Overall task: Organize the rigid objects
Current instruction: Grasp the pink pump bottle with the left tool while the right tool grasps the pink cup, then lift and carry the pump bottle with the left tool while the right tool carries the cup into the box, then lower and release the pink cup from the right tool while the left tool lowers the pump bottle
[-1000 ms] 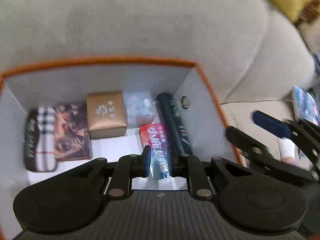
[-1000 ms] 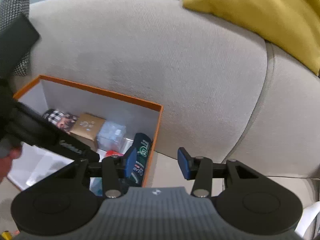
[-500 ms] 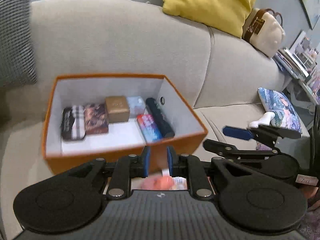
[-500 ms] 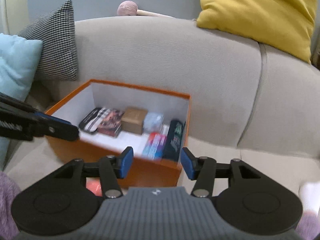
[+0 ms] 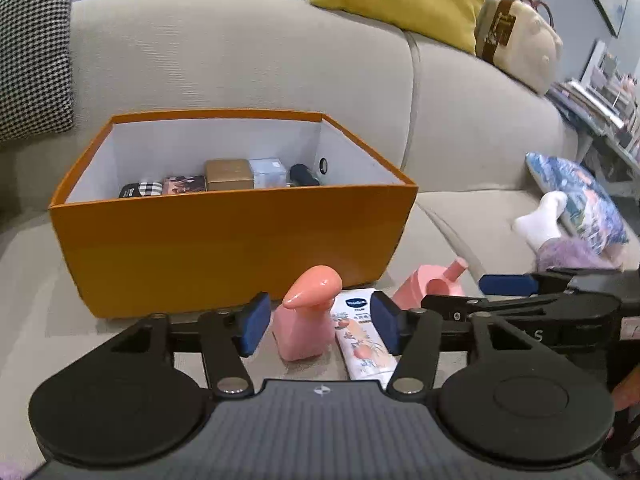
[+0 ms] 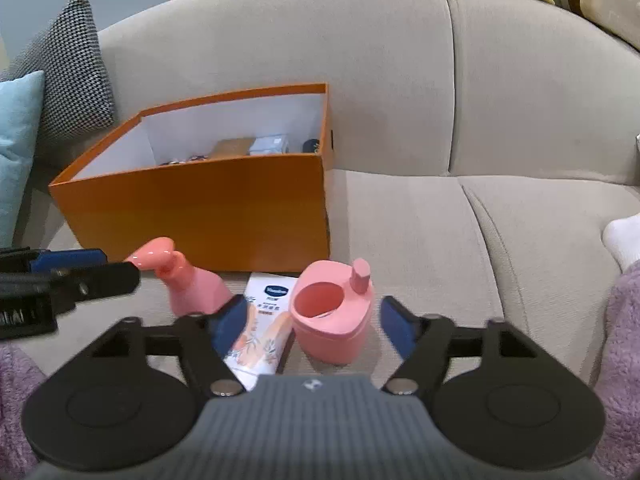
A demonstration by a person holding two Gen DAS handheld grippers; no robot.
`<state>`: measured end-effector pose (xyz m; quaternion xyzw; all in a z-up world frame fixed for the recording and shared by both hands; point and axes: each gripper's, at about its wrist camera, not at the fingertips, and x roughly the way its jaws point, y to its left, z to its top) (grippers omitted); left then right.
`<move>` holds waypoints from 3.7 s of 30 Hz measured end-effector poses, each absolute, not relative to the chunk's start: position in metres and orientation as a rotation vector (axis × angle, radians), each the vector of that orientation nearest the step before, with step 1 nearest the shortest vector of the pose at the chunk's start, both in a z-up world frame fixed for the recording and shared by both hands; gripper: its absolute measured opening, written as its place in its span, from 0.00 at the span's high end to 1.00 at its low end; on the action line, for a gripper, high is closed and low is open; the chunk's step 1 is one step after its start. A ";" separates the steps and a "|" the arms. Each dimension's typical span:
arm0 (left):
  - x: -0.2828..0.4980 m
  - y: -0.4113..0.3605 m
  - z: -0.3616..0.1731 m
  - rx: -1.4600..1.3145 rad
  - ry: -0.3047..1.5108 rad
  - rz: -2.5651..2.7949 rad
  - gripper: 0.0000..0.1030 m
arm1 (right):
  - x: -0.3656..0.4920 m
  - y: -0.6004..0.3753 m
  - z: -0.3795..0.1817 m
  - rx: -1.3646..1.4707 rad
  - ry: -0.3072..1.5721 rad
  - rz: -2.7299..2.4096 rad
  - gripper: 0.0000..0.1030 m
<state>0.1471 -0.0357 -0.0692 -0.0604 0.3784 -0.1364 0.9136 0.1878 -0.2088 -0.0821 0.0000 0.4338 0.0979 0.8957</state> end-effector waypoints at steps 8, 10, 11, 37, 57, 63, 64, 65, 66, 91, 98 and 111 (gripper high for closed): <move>0.162 -0.043 -0.092 -0.110 0.785 -0.262 0.39 | 0.201 -0.212 -0.102 0.021 0.911 0.206 0.23; 0.164 -0.044 -0.095 -0.106 0.782 -0.251 0.48 | 0.203 -0.213 -0.106 0.022 0.910 0.207 0.23; 0.165 -0.044 -0.096 -0.105 0.778 -0.248 0.50 | 0.203 -0.213 -0.108 0.023 0.910 0.206 0.23; 0.142 -0.039 -0.063 -0.122 0.712 -0.295 0.72 | 0.177 -0.216 -0.075 -0.002 0.832 0.233 0.42; 0.219 0.010 0.042 -0.112 0.606 -0.358 0.72 | 0.278 -0.168 0.019 0.009 0.805 0.520 0.42; 0.272 0.016 0.001 -0.157 0.734 -0.310 0.72 | 0.327 -0.145 -0.018 -0.030 0.932 0.545 0.42; 0.278 0.016 -0.007 -0.169 0.753 -0.307 0.72 | 0.334 -0.140 -0.026 -0.041 0.951 0.550 0.42; 0.285 0.015 -0.017 -0.179 0.773 -0.301 0.72 | 0.340 -0.139 -0.031 -0.045 0.963 0.554 0.42; 0.291 0.015 -0.025 -0.182 0.791 -0.293 0.72 | 0.346 -0.135 -0.039 -0.049 0.981 0.560 0.42; 0.353 0.024 -0.088 -0.226 1.010 -0.217 0.72 | 0.407 -0.103 -0.108 -0.118 1.156 0.612 0.41; 0.345 0.035 -0.077 -0.196 1.004 -0.173 0.72 | 0.407 -0.094 -0.107 -0.133 1.128 0.604 0.41; 0.345 0.042 -0.081 -0.245 1.003 -0.155 0.72 | 0.403 -0.104 -0.100 -0.115 1.140 0.604 0.34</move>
